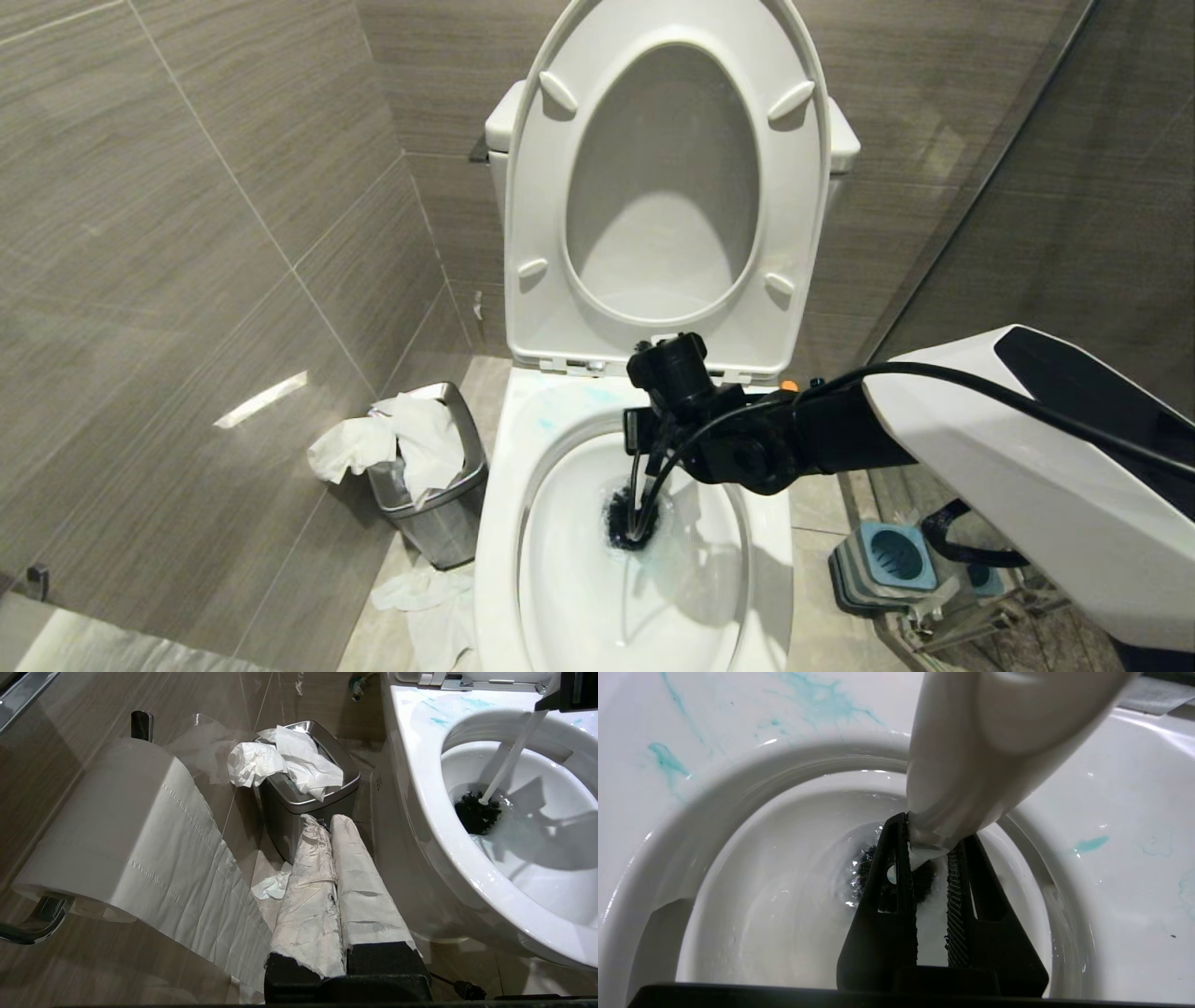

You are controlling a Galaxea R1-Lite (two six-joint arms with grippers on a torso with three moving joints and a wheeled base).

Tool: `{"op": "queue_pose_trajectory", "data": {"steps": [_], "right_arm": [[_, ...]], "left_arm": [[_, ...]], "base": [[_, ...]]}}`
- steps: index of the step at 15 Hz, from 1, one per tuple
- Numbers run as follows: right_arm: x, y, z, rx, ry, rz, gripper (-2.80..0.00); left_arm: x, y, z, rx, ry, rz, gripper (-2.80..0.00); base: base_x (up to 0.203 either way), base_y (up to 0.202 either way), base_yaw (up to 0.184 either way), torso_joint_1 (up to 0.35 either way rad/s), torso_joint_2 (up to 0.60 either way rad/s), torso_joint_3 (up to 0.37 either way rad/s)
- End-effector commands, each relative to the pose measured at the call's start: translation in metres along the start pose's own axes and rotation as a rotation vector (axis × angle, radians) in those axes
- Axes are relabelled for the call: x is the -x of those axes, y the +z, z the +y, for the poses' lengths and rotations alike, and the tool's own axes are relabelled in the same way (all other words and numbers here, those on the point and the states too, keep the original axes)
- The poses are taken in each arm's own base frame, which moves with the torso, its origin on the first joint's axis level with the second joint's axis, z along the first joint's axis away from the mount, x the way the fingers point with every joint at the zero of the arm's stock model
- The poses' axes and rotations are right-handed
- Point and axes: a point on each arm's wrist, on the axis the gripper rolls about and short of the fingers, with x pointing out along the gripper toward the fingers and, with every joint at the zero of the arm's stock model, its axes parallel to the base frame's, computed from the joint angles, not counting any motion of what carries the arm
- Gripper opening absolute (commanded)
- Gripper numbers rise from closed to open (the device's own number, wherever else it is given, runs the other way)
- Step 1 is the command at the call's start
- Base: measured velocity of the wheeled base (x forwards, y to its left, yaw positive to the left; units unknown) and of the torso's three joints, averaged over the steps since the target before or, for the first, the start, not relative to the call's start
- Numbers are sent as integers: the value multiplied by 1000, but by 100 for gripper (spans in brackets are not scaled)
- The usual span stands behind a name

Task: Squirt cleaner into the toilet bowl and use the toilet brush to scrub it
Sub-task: Scrub the toilet bowl

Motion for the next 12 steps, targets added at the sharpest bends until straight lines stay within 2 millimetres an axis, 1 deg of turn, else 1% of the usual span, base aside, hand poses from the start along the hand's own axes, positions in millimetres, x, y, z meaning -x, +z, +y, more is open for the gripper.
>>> {"op": "queue_pose_trajectory", "data": {"steps": [1,2,3,5,6,7,8,9,12], "right_arm": [[8,5,-1,-4,4,-8,-280],[26,18,-3,-14,20,-34,-280],[48,30,-5,-23,37,-59,-280],[97,46,-13,-29,72,-89,-280],[119,45,-15,-20,88,-85,-280],[134,39,-15,-3,103,-69,-280],[140,35,-14,7,110,-59,-280],[136,30,-10,19,109,-44,-280],[102,8,6,55,90,16,-280]], "left_arm": [[0,0,0,0,-1,3,-280],[0,0,0,0,0,2,-280],[0,0,0,0,-1,1,-280],[0,0,0,0,-1,3,-280],[0,0,0,0,-1,2,-280],[0,0,0,0,-1,1,-280],[0,0,0,0,-1,3,-280],[0,0,0,0,-1,2,-280],[0,0,0,0,-1,2,-280]], "base": [[0,0,0,0,0,0],[0,0,0,0,0,0],[0,0,0,0,0,0],[0,0,0,0,0,0],[0,0,0,0,0,0],[0,0,0,0,0,0],[0,0,0,0,0,0],[0,0,0,0,0,0],[0,0,0,0,0,0]]}}
